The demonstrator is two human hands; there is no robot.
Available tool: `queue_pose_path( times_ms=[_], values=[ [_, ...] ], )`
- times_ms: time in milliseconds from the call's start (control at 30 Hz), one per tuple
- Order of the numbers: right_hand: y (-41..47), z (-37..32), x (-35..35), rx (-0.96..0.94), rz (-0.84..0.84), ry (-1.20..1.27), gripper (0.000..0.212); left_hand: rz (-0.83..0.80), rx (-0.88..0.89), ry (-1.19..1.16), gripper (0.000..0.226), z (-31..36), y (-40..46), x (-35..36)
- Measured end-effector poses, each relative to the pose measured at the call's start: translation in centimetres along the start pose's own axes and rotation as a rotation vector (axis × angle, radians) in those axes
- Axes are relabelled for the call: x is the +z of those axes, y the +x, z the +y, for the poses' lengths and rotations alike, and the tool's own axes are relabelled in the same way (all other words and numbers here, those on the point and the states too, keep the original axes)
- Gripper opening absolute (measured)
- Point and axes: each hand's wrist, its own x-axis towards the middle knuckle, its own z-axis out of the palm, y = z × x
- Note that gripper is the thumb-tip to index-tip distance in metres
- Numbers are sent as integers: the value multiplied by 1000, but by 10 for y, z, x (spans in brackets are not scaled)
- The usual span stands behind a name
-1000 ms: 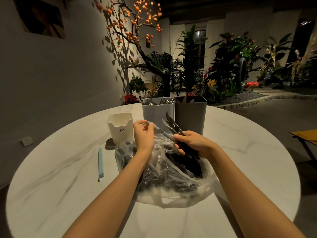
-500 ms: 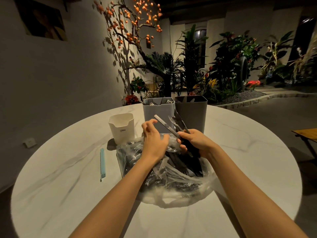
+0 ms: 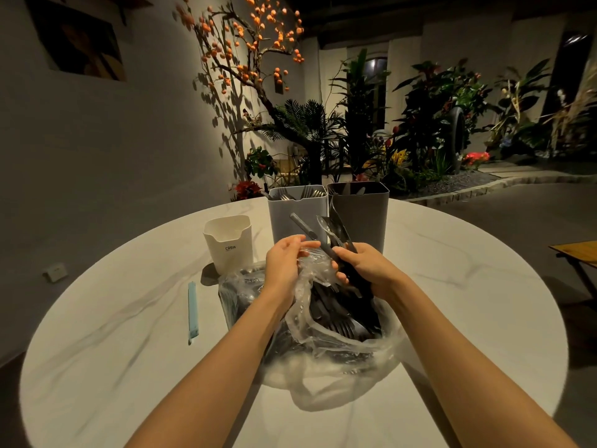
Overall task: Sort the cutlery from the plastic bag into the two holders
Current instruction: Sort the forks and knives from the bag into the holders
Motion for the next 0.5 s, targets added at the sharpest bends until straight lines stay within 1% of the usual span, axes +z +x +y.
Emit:
queue_pose_path(
  times_ms=[67, 100, 167, 200, 233, 267, 300, 333, 400, 433, 500],
  values=[
    [0, 0, 0, 9, 10, -6, 25, 98, 129, 39, 26, 0, -1, 1],
    [0, 0, 0, 12, 15, 2, 25, 161, 215, 17, 27, 2, -1, 0],
    [0, 0, 0, 16, 12, 36, 23, 246, 474, 9, 28, 5, 0, -5],
    [0, 0, -1, 16, -3, 49, 23, 249, 627, 77, 26, 7, 0, -7],
    [0, 0, -1, 13, -28, 50, 24, 219, 765, 181, 23, 9, 0, -10],
    [-1, 0, 0, 6, -59, 39, 26, 161, 878, 306, 22, 8, 1, -11],
    [-2, -1, 0, 0, -91, 21, 27, 89, 955, 450, 23, 6, 2, -11],
    [-2, -1, 1, -6, -118, 8, 28, 20, 993, 605, 22, 2, 4, -12],
    [-3, -1, 2, -8, -130, 13, 28, -55, 973, 870, 18, -5, 7, -14],
    [-3, -1, 1, -3, -118, 23, 27, -70, 941, 955, 23, -8, 7, -14],
    [-2, -1, -1, 9, -97, 49, 26, -106, 921, 1045, 39, -10, 7, -14]
  ],
)
